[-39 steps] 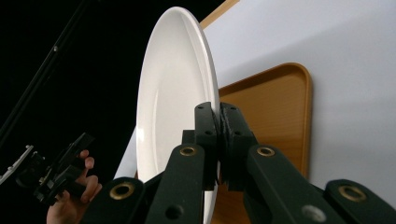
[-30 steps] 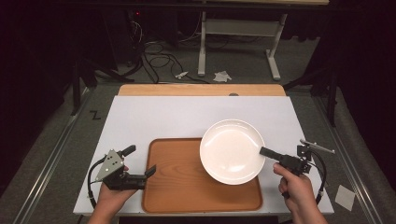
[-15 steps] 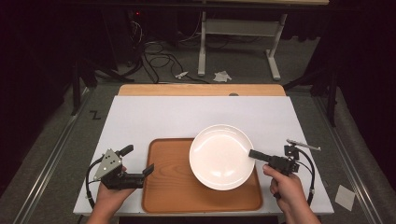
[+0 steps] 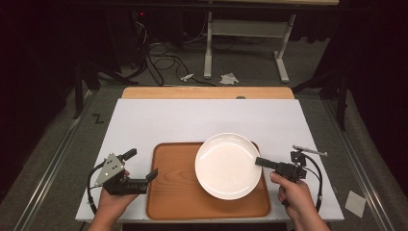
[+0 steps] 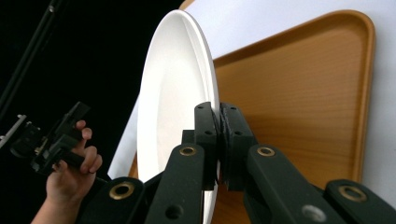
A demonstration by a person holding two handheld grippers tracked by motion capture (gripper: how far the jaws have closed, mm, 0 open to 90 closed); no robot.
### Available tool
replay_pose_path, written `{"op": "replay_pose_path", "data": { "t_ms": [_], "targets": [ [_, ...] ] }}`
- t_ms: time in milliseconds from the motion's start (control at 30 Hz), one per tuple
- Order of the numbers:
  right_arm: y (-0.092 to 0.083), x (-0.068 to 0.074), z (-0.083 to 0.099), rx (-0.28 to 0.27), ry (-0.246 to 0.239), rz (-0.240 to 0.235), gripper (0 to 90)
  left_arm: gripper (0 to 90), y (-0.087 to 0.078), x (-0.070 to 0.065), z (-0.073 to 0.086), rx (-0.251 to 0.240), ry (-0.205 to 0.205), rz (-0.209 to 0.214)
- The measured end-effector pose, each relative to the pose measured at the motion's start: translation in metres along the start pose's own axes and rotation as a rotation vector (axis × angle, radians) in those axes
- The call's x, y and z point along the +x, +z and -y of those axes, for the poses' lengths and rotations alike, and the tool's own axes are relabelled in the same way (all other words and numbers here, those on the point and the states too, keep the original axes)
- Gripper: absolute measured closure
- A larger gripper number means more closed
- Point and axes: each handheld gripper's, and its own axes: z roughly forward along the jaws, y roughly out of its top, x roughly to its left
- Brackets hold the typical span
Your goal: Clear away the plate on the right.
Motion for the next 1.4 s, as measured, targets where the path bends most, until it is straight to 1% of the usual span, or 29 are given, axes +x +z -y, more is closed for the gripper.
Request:
{"op": "replay_pose_path", "data": {
  "t_ms": [67, 200, 367, 467, 533, 633, 767, 1033, 1133, 1167, 1233, 1300, 1400],
  "targets": [
    [0.0, 0.0, 0.001, 0.002, -0.002, 0.004, 89.4, 0.7, 0.0, 0.0, 0.0, -0.002, 0.001, 0.001],
    [0.0, -0.006, 0.005, 0.014, 0.021, 0.019, 89.4, 0.7, -0.003, -0.002, -0.002, -0.016, 0.007, -0.002],
    [0.0, -0.008, 0.008, 0.029, 0.017, 0.034, 89.2, 0.7, -0.003, -0.002, -0.002, -0.016, 0.006, 0.0],
    [0.002, -0.01, 0.009, 0.035, 0.02, 0.033, 89.2, 0.9, -0.002, -0.003, -0.003, -0.017, 0.007, 0.011],
    [0.003, -0.011, 0.01, 0.05, 0.022, 0.031, 89.2, 1.0, -0.002, -0.004, -0.003, -0.015, 0.011, 0.015],
    [0.005, -0.012, 0.011, 0.062, 0.028, 0.036, 89.1, 1.0, -0.002, -0.003, -0.003, -0.017, 0.007, 0.015],
    [0.006, -0.013, 0.012, 0.063, 0.028, 0.047, 89.1, 1.3, -0.002, -0.002, -0.003, -0.02, 0.003, 0.017],
    [0.008, -0.014, 0.013, 0.068, 0.03, 0.04, 89.1, 1.6, -0.002, -0.002, -0.003, -0.02, -0.001, 0.019],
    [0.008, -0.014, 0.012, 0.068, 0.03, 0.042, 89.1, 1.7, -0.002, -0.002, -0.003, -0.02, -0.001, 0.019],
    [0.008, -0.014, 0.012, 0.07, 0.037, 0.045, 89.0, 1.7, -0.002, -0.002, -0.003, -0.02, -0.004, 0.018],
    [0.008, -0.015, 0.012, 0.069, 0.033, 0.045, 88.9, 1.8, -0.002, -0.002, -0.003, -0.021, -0.005, 0.018],
    [0.007, -0.015, 0.011, 0.069, 0.028, 0.041, 88.9, 1.9, -0.003, -0.002, -0.003, -0.024, -0.002, 0.019],
    [0.008, -0.015, 0.012, 0.068, 0.037, 0.034, 89.1, 2.1, -0.003, -0.002, -0.003, -0.022, -0.003, 0.02]
  ]
}}
